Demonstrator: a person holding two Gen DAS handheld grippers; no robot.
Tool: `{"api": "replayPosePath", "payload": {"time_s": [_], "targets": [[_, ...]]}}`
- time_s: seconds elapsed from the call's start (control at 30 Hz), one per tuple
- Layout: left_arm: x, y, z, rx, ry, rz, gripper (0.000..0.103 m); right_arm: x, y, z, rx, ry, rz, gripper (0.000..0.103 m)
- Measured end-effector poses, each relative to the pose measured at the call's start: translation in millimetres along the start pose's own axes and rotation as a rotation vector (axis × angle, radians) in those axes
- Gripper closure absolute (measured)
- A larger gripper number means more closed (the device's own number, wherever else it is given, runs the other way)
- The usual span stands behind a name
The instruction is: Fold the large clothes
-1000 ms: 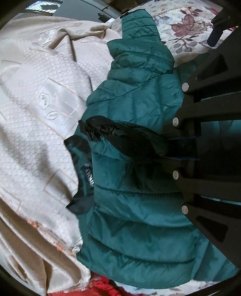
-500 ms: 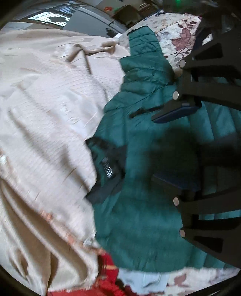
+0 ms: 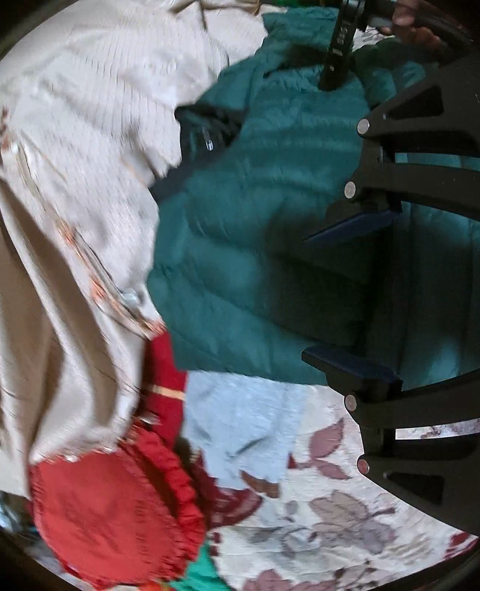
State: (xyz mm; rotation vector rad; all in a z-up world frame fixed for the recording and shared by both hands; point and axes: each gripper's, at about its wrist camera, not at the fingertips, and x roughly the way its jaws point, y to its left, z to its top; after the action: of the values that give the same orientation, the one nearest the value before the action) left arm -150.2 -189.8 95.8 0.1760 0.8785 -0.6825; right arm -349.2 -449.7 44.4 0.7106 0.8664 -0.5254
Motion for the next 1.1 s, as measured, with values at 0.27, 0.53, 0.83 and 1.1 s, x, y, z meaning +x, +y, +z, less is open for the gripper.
{"api": "replayPosePath", "payload": {"time_s": [0.27,0.53,0.83,1.1], "targets": [[35,7,-8,-0.029,0.056,0.019,0.064,-23,-6,23,-0.034,-0.190,-0.134,0.084],[12,4,-3,-0.012,-0.014,0.009,0.065,-39,-12,15,0.006,-0.189,-0.144,0.045],[36,-12,3,0.019,-0.017,0.058,0.065,-8,31,31,-0.165,-0.149,-0.125,0.045],[40,-14,1,0.025,-0.011,0.071,0.064,11,25,37,-0.134,-0.100,-0.158,0.045]]}}
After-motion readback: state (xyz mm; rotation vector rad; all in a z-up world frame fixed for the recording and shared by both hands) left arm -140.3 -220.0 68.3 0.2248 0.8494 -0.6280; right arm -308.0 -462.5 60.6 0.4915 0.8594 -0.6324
